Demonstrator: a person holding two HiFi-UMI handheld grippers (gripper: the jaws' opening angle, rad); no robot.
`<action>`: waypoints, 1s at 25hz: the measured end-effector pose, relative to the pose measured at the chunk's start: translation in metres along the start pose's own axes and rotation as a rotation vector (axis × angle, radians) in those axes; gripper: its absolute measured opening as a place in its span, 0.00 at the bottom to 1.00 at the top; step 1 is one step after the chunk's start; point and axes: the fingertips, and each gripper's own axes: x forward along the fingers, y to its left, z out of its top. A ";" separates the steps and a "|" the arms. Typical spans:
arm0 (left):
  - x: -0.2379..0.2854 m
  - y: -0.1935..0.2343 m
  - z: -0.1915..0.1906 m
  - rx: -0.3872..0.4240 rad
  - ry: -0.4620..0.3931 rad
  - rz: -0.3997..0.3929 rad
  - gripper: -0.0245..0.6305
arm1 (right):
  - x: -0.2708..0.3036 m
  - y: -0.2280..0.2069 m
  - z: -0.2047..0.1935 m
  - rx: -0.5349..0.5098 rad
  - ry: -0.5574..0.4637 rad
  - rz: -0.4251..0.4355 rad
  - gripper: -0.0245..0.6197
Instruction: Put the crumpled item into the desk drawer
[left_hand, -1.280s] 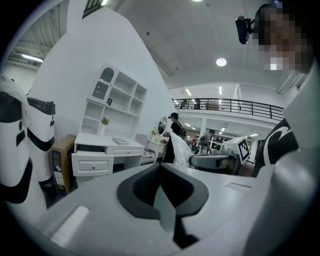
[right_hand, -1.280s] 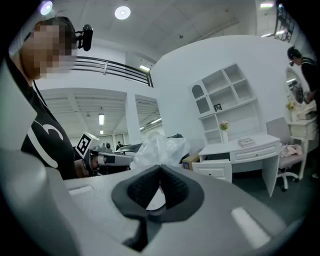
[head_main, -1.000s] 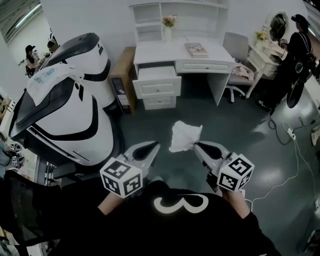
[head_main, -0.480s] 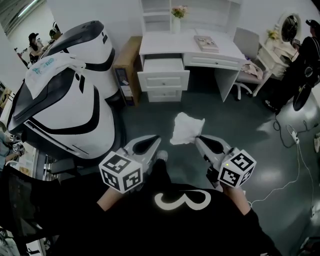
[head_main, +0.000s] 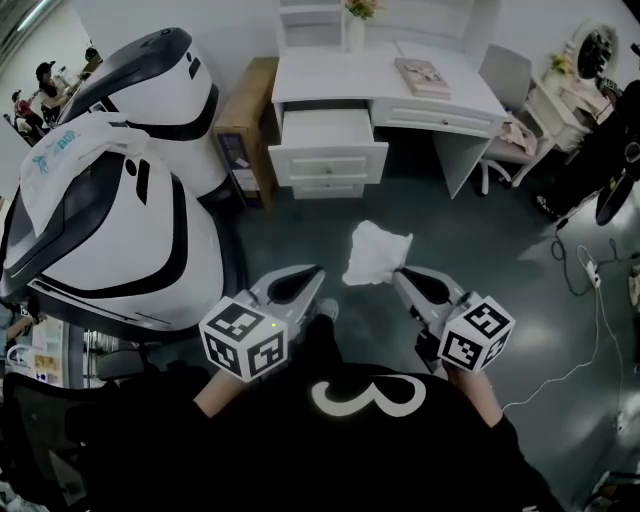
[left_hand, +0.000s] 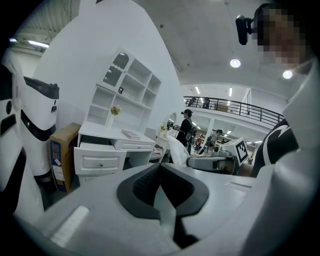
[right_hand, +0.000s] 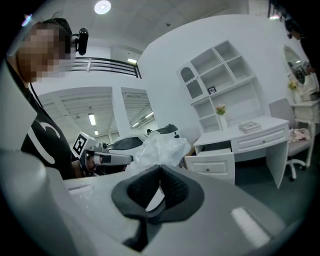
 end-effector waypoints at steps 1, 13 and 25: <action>0.011 0.015 0.005 -0.005 0.009 -0.003 0.05 | 0.014 -0.012 0.004 0.009 0.004 -0.004 0.05; 0.132 0.198 0.086 -0.054 0.095 -0.012 0.05 | 0.187 -0.142 0.072 0.090 0.055 -0.033 0.05; 0.180 0.311 0.130 -0.082 0.071 0.005 0.05 | 0.288 -0.205 0.119 0.061 0.083 -0.050 0.05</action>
